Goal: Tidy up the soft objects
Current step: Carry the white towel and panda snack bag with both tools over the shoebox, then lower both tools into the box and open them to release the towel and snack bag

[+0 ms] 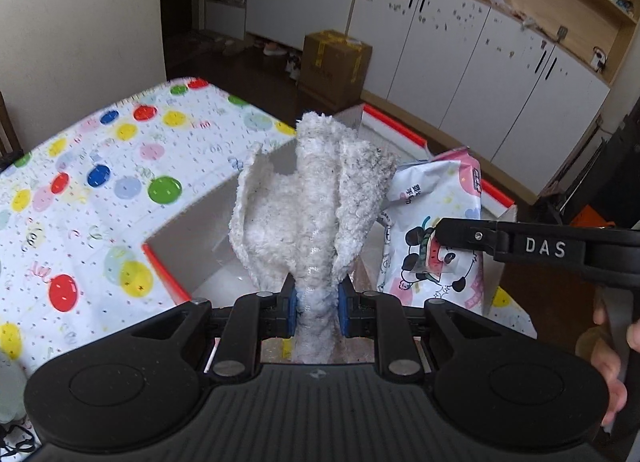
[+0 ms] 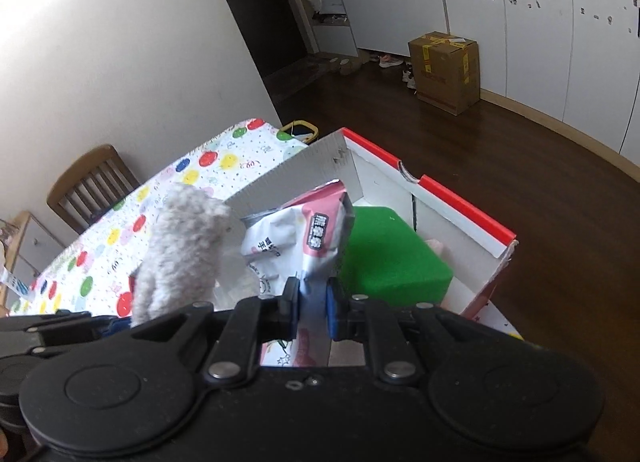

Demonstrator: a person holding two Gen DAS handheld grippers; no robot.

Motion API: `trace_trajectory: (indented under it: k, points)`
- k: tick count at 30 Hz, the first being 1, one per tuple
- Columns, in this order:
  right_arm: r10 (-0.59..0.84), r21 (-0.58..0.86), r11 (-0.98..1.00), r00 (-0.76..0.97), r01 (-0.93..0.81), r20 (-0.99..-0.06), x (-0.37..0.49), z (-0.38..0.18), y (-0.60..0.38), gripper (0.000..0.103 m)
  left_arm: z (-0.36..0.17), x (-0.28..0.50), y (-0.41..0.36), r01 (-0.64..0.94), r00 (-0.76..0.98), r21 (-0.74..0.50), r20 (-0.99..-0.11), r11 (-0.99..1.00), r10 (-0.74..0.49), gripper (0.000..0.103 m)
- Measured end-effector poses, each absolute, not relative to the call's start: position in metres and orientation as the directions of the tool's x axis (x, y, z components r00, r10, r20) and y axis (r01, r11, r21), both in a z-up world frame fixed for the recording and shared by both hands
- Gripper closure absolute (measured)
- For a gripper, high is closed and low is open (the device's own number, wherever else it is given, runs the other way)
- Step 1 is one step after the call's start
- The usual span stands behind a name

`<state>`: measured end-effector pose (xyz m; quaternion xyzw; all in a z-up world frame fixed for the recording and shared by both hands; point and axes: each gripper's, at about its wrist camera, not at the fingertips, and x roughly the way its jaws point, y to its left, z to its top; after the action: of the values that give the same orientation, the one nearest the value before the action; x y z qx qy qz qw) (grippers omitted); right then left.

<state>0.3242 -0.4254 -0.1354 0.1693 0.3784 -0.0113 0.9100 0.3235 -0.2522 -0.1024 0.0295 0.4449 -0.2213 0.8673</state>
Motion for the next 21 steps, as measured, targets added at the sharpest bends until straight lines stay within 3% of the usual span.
trace_trajectory:
  k: [21]
  points:
    - [0.082,0.186,0.978,0.655,0.091,-0.751,0.351,-0.166,-0.407,0.091,-0.153,0.348,-0.274,0.387,0.396,-0.146,-0.865,0.91,-0.307,0.084]
